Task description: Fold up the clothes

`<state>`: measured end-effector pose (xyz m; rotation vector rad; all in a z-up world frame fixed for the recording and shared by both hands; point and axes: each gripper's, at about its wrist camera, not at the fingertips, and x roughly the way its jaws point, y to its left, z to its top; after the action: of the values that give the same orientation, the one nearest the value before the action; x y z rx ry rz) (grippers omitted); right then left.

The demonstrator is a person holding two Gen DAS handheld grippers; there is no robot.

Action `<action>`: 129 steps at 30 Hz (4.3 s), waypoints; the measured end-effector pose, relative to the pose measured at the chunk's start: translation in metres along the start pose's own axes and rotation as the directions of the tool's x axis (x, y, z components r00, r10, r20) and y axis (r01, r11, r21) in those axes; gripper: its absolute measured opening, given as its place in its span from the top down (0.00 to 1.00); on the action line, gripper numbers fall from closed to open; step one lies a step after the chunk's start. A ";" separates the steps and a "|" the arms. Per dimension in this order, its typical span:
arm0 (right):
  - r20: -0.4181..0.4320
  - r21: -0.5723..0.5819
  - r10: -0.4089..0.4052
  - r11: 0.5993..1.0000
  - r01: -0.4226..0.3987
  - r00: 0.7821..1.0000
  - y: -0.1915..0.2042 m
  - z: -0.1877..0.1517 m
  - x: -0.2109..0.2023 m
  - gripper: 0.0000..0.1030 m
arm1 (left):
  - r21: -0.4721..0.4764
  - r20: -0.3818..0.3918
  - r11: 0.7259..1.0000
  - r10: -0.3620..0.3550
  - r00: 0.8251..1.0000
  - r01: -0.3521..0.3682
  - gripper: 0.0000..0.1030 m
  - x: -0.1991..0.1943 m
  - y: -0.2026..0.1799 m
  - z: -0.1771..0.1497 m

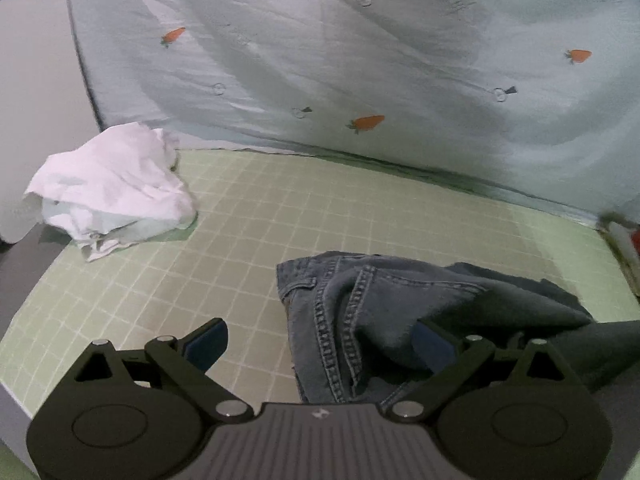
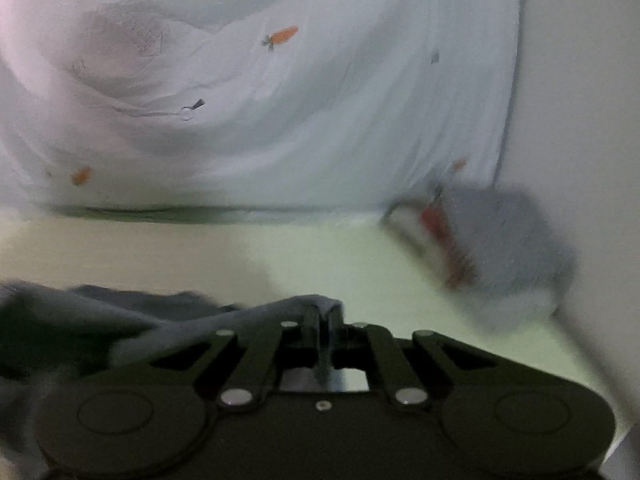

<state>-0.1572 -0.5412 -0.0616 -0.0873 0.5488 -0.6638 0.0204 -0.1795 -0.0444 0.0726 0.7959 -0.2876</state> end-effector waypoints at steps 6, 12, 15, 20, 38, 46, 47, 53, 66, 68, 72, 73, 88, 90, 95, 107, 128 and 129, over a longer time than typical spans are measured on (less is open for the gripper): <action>-0.069 -0.200 -0.208 0.961 0.191 0.976 -0.020 -0.017 0.046 0.95 | -0.046 -0.065 0.998 0.038 0.997 -0.041 0.05 0.025 0.004 0.000; -0.231 0.228 0.056 0.974 -0.002 0.971 -0.064 -0.034 0.058 0.53 | -0.074 -0.161 0.997 0.018 0.987 -0.031 0.05 0.066 0.007 0.007; -0.185 0.287 0.109 0.957 -0.052 0.977 -0.059 -0.031 0.048 0.41 | -0.089 -0.205 0.996 -0.016 0.979 -0.002 0.05 0.092 0.006 0.014; -0.123 0.384 0.193 0.914 -0.133 0.973 -0.052 -0.014 0.040 0.23 | -0.123 -0.254 0.992 -0.054 0.966 0.023 0.05 0.128 0.008 0.020; -0.314 0.554 0.403 0.813 -0.179 0.860 -0.015 -0.029 0.074 0.16 | -0.330 -0.244 0.942 -0.141 0.959 0.055 0.48 0.143 0.023 0.021; -0.277 0.402 0.321 0.895 -0.194 0.906 -0.026 -0.035 0.053 0.86 | -0.214 -0.138 0.976 0.004 0.990 -0.033 0.91 0.110 0.022 0.031; -0.253 0.344 0.270 0.923 -0.174 0.929 -0.028 -0.030 0.046 0.87 | -0.194 -0.112 0.980 0.017 0.994 -0.038 0.91 0.103 0.021 0.034; -0.054 0.014 -0.070 0.997 0.071 0.996 -0.046 -0.001 0.004 0.88 | -0.128 0.057 0.985 0.120 0.991 -0.112 0.91 0.048 0.019 0.054; 0.190 -0.117 -0.059 0.990 0.082 0.980 -0.048 0.074 -0.002 0.88 | -0.211 0.219 0.959 0.235 0.947 -0.189 0.91 -0.044 0.067 0.081; 0.210 -0.132 -0.029 0.990 0.057 0.977 -0.039 0.090 0.011 0.88 | -0.213 0.230 0.956 0.252 0.940 -0.204 0.91 -0.047 0.074 0.086; 0.247 -0.164 0.032 0.986 0.009 0.968 -0.019 0.124 0.037 0.88 | -0.211 0.240 0.955 0.258 0.936 -0.210 0.91 -0.027 0.088 0.108; 0.255 -0.159 0.047 0.987 -0.007 0.966 -0.011 0.136 0.052 0.87 | -0.218 0.241 0.954 0.255 0.936 -0.204 0.91 -0.016 0.093 0.117; -0.171 0.058 0.229 0.973 -0.222 0.958 0.187 0.110 0.177 0.12 | -0.196 -0.051 0.954 0.220 0.974 -0.226 0.24 0.135 0.134 0.117; -0.210 0.080 0.264 0.964 -0.252 0.941 0.203 0.083 0.160 0.10 | -0.183 -0.112 0.956 0.210 0.971 -0.228 0.23 0.133 0.136 0.091; -0.234 0.159 0.327 0.942 -0.296 0.916 0.226 0.049 0.107 0.01 | -0.179 -0.224 0.959 0.179 0.958 -0.221 0.22 0.116 0.137 0.035; -0.242 0.238 0.366 0.920 -0.311 0.898 0.271 0.008 -0.003 0.01 | -0.054 -0.203 0.992 0.100 0.974 -0.113 0.18 0.063 0.143 0.000; -0.289 0.330 0.611 0.786 -0.522 0.737 0.271 -0.041 -0.033 0.78 | -0.067 -0.164 0.994 0.072 0.984 -0.084 0.18 0.027 0.169 -0.029; -0.263 0.331 0.608 0.786 -0.522 0.749 0.259 -0.035 -0.036 0.79 | -0.070 -0.162 0.994 0.071 0.984 -0.083 0.18 0.026 0.168 -0.029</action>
<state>-0.0530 -0.3113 -0.1391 0.4311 0.7983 -0.1265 0.0645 -0.0193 -0.0903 0.0543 0.9597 -0.1793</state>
